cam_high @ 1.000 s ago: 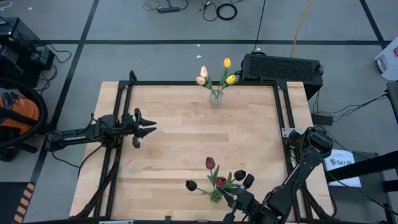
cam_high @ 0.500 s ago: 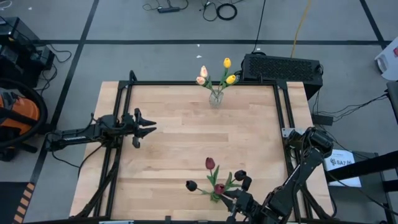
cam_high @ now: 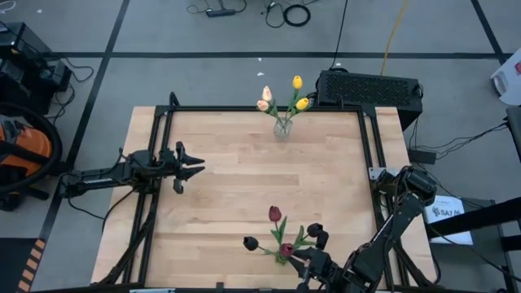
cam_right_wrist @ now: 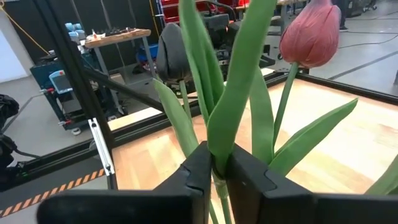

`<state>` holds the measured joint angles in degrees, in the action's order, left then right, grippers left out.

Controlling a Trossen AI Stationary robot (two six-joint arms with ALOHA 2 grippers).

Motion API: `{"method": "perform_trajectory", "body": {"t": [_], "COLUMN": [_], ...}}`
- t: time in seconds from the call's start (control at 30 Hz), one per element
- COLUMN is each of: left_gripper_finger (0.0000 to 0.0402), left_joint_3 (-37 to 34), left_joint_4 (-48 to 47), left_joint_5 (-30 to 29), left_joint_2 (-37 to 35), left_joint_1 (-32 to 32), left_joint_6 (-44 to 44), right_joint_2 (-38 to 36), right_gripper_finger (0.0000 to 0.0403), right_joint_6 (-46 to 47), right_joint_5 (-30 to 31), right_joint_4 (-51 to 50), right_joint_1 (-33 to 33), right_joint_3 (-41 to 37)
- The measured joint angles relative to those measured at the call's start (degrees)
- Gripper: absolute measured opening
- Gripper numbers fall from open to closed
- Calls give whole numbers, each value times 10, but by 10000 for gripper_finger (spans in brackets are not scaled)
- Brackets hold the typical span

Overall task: Sort flowers into vase by color
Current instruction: Put the red into the green flower vase, then return to Home Position

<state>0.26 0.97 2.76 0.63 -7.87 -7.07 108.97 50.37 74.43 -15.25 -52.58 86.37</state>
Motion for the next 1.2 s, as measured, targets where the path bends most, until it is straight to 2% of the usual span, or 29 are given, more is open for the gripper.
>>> {"method": "perform_trajectory", "body": {"t": [0.23,0.37,0.47,0.73,0.8,1.0,1.07,1.2], "left_gripper_finger": [123,123,123,123,123,123,123,123], "left_joint_3": [0,0,0,0,0,0,0,0], "left_joint_4": [0,0,0,0,0,0,0,0], "left_joint_5": [0,0,0,0,0,0,0,0], "left_joint_2": [0,0,0,0,0,0,0,0], "left_joint_1": [0,0,0,0,0,0,0,0], "left_joint_6": [0,0,0,0,0,0,0,0], "right_joint_2": [0,-2,-11,-54,-68,-116,-127,-148], "right_gripper_finger": [99,132,142,131,125,108,102,91], "right_joint_6": [10,-3,3,27,60,193,228,241], "right_joint_5": [-1,-31,-71,-139,-186,-376,-411,-429], "right_joint_4": [0,0,1,-17,-47,-134,-150,-219], "right_joint_1": [0,0,-2,-2,-2,-4,-7,-11], "right_joint_3": [0,0,0,0,0,0,0,0]}}
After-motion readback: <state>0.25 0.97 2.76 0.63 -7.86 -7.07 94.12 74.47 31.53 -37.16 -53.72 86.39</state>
